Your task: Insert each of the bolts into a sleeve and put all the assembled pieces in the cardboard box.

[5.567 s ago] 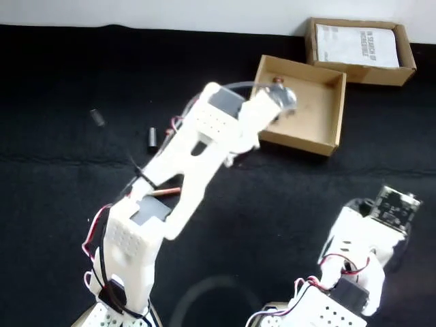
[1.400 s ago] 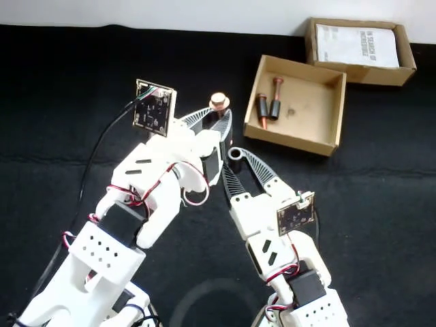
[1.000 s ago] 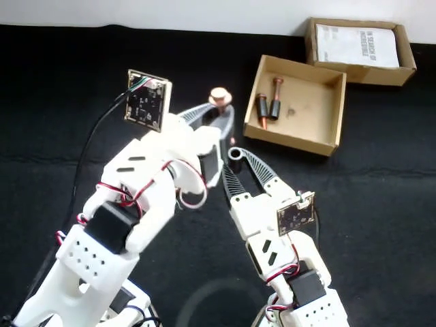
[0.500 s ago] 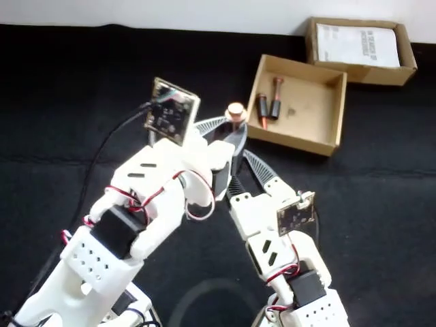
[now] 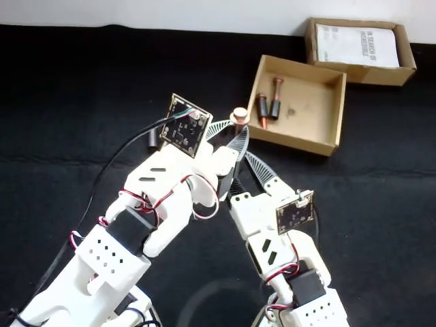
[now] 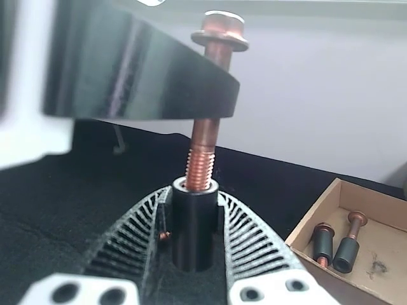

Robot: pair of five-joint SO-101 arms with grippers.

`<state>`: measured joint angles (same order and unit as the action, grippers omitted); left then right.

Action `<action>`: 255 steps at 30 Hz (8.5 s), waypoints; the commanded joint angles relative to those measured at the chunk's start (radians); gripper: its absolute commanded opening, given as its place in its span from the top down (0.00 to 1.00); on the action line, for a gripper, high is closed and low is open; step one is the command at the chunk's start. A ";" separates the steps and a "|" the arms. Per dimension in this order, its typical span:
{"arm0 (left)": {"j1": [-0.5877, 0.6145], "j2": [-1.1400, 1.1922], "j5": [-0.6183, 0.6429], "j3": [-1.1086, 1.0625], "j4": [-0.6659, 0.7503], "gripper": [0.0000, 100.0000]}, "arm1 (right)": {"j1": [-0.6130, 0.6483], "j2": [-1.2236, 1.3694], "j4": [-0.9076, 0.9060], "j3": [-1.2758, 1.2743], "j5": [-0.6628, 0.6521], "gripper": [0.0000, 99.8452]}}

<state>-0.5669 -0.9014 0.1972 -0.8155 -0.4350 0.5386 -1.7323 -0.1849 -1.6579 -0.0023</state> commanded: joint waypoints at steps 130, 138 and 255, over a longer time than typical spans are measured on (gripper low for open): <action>0.805 -0.894 0.180 -0.880 -0.371 0.99 | -0.575 2.318 -0.929 2.394 -0.184 0.99; 0.806 -0.894 0.180 -0.880 -0.371 0.99 | -0.565 2.603 -1.030 2.660 -0.253 0.99; 1.257 -0.906 0.176 -0.880 -0.456 0.99 | 0.242 2.569 -1.017 2.318 -0.407 0.82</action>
<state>0.6989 -1.7776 0.3721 -1.6778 -0.8938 0.8209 0.8408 -1.1991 0.6268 -0.4181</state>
